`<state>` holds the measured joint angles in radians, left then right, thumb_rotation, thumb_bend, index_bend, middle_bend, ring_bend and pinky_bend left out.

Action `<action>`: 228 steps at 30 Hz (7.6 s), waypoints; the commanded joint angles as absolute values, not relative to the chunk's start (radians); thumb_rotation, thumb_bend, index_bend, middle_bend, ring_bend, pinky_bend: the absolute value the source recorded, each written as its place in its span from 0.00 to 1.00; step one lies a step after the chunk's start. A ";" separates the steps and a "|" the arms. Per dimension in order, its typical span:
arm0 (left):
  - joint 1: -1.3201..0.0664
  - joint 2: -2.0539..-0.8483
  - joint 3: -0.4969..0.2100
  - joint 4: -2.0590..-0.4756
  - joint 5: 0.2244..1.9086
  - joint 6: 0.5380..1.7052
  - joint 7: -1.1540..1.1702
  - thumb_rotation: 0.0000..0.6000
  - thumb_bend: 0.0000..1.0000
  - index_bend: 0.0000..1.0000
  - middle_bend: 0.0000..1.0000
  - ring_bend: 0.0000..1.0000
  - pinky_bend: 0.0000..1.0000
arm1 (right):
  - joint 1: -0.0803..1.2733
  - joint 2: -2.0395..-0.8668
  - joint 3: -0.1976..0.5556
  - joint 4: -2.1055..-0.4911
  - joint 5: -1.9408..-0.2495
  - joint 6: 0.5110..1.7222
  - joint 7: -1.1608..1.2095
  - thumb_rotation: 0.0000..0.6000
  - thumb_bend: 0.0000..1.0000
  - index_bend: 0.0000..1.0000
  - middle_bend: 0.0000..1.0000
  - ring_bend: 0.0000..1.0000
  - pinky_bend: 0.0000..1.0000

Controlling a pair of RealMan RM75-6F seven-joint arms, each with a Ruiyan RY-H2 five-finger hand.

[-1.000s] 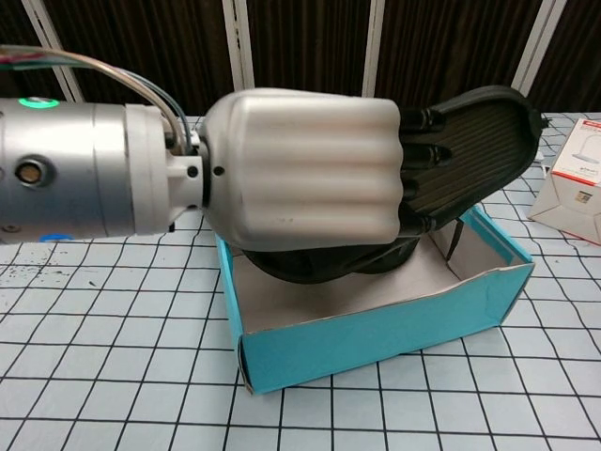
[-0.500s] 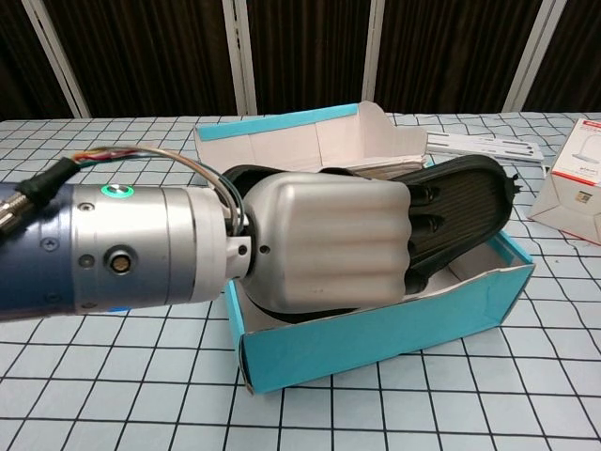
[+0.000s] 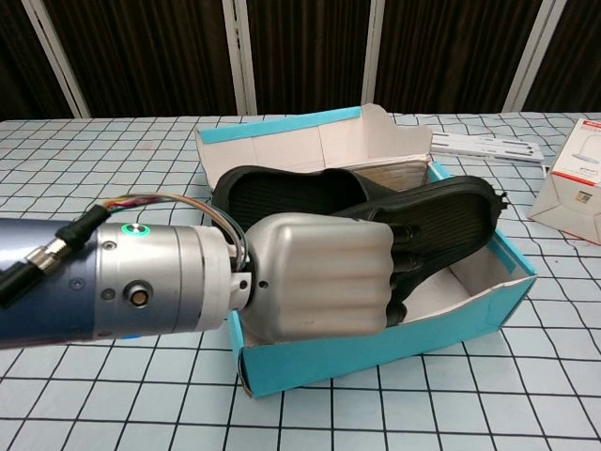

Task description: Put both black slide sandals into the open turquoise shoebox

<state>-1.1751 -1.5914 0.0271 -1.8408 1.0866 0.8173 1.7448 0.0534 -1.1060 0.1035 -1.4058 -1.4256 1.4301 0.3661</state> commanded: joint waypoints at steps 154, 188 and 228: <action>-0.799 -1.879 -0.081 -1.479 1.139 1.019 0.516 0.60 0.27 0.00 0.00 0.00 0.00 | 0.077 -1.094 0.083 -1.432 -1.420 1.363 0.345 1.00 0.23 0.24 0.25 0.26 0.21; -0.779 -1.712 -0.146 -1.740 1.144 1.142 0.701 0.59 0.31 0.00 0.04 0.00 0.03 | 0.083 -1.099 0.081 -1.438 -1.418 1.355 0.325 1.00 0.23 0.24 0.25 0.26 0.21; -0.626 -1.624 -0.058 -1.802 1.266 1.233 0.569 0.59 0.31 0.00 0.07 0.00 0.07 | 0.090 -1.108 0.083 -1.434 -1.406 1.338 0.311 1.00 0.23 0.24 0.25 0.26 0.21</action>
<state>-0.6280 -1.6241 -0.0592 -1.8029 1.2645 1.2311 0.5686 0.0902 -1.1079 0.0831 -1.4342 -1.4056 1.3384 0.3111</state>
